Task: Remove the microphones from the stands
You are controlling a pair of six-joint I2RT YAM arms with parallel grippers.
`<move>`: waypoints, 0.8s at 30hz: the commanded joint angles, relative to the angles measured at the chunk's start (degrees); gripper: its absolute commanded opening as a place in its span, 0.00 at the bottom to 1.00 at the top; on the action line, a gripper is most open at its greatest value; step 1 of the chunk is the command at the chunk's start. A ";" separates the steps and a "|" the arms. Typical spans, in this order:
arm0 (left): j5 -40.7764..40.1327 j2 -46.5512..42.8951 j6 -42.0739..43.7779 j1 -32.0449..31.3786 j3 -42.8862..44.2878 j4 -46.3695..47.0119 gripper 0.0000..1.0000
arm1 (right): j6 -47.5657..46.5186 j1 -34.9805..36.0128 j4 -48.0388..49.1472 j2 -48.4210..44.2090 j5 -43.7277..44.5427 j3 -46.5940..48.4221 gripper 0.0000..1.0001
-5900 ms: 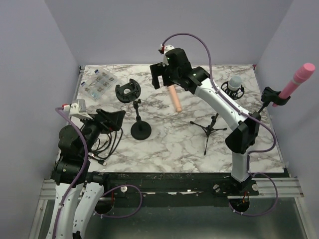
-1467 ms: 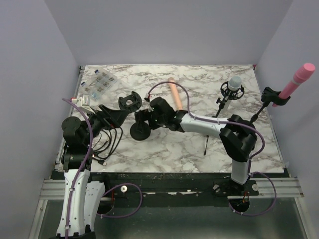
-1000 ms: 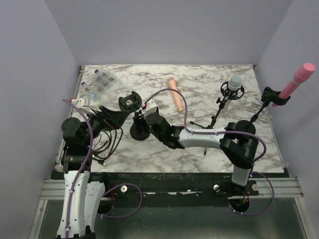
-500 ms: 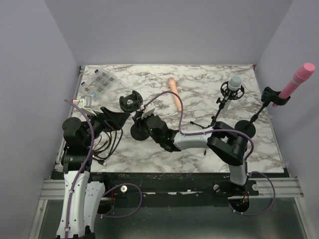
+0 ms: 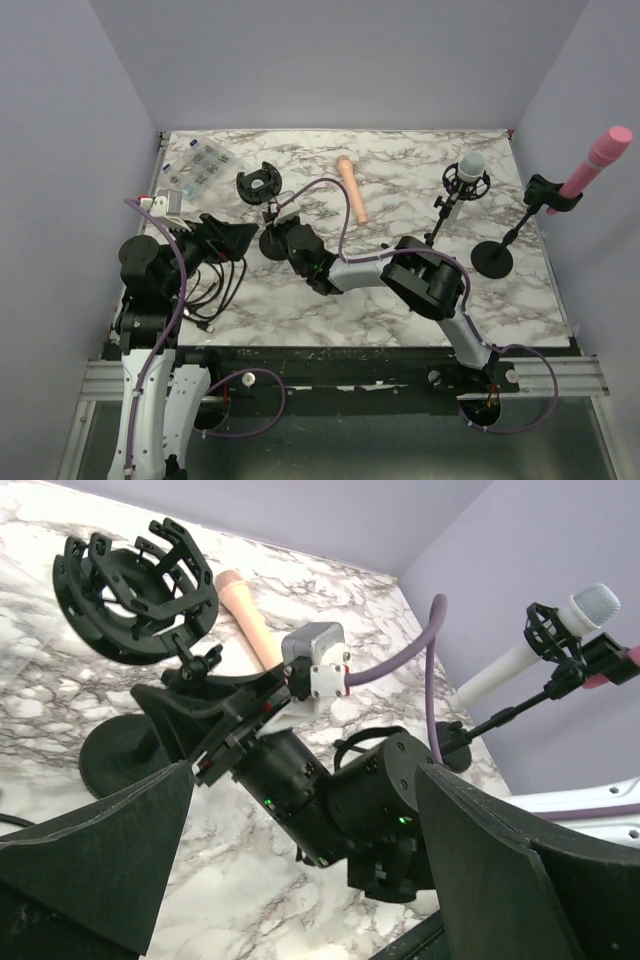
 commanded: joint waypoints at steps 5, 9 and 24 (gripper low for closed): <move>-3.61 0.10 4.19 -2.49 3.12 -3.94 0.96 | -6.15 -5.27 1.83 11.04 1.09 14.73 0.19; -3.83 0.44 4.37 -2.66 2.88 -3.73 0.96 | -7.35 -6.12 0.41 14.27 0.00 19.12 0.23; -1.35 1.82 3.04 -2.65 3.76 -1.86 0.96 | -0.34 -6.42 -12.55 1.38 -2.71 14.05 0.83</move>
